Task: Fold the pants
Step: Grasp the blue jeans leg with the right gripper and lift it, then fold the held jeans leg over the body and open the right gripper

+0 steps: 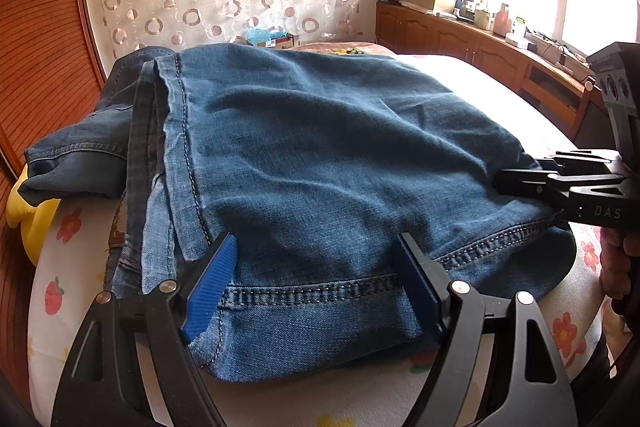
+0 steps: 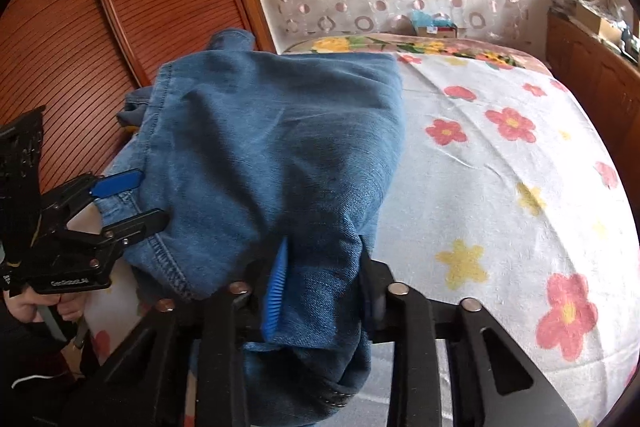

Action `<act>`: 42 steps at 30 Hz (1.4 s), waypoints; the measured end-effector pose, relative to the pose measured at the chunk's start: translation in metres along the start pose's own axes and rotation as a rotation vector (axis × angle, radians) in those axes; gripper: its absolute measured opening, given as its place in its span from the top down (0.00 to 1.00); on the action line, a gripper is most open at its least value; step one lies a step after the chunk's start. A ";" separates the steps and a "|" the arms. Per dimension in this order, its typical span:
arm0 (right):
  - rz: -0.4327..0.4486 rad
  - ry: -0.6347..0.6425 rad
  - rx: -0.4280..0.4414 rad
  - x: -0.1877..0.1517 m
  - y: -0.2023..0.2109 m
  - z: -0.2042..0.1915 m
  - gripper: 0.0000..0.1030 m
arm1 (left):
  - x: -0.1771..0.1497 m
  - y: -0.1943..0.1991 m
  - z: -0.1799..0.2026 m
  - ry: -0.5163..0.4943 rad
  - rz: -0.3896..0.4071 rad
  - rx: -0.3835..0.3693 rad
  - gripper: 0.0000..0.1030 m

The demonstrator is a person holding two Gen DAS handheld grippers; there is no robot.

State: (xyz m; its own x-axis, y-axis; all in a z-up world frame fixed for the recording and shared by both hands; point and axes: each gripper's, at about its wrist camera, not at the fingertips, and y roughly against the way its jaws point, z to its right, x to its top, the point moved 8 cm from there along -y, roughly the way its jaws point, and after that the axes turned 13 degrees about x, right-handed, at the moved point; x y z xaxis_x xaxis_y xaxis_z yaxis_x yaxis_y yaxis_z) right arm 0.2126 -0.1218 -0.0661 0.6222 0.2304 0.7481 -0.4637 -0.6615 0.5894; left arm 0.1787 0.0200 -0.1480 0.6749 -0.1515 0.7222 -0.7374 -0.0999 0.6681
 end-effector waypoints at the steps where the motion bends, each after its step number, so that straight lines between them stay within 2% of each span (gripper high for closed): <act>1: 0.006 0.002 0.005 0.001 0.000 -0.002 0.79 | 0.000 0.000 0.000 0.000 0.000 0.000 0.22; 3: 0.036 -0.003 0.027 0.003 0.005 -0.006 0.85 | 0.000 0.000 0.000 0.001 0.000 -0.001 0.22; 11: 0.101 0.030 0.038 0.018 0.018 -0.024 0.88 | 0.000 0.006 -0.011 0.032 0.001 -0.028 0.22; 18: 0.167 0.091 0.102 0.051 0.024 -0.057 0.89 | 0.001 0.026 -0.068 0.142 0.034 0.044 0.22; 26: 0.165 0.148 0.215 0.088 -0.016 -0.102 0.89 | -0.003 0.056 -0.118 0.198 0.083 0.122 0.22; 31: 0.136 0.189 0.310 0.098 -0.048 -0.127 0.89 | -0.006 0.071 -0.150 0.241 0.111 0.175 0.22; 35: 0.074 0.257 0.360 0.095 -0.081 -0.153 0.89 | -0.011 0.076 -0.174 0.280 0.123 0.211 0.22; 37: 0.032 0.261 0.389 0.094 -0.100 -0.153 0.89 | -0.013 0.078 -0.185 0.295 0.120 0.226 0.22; 42: -0.080 0.263 0.377 0.069 -0.144 -0.145 0.88 | -0.019 0.075 -0.200 0.328 0.115 0.244 0.22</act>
State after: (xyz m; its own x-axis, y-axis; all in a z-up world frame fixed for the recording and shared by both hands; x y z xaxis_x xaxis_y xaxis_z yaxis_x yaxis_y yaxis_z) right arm 0.2311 0.0930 -0.0549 0.4432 0.4318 0.7856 -0.1289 -0.8365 0.5325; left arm 0.1163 0.2121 -0.0754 0.5322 0.1415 0.8347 -0.7671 -0.3365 0.5462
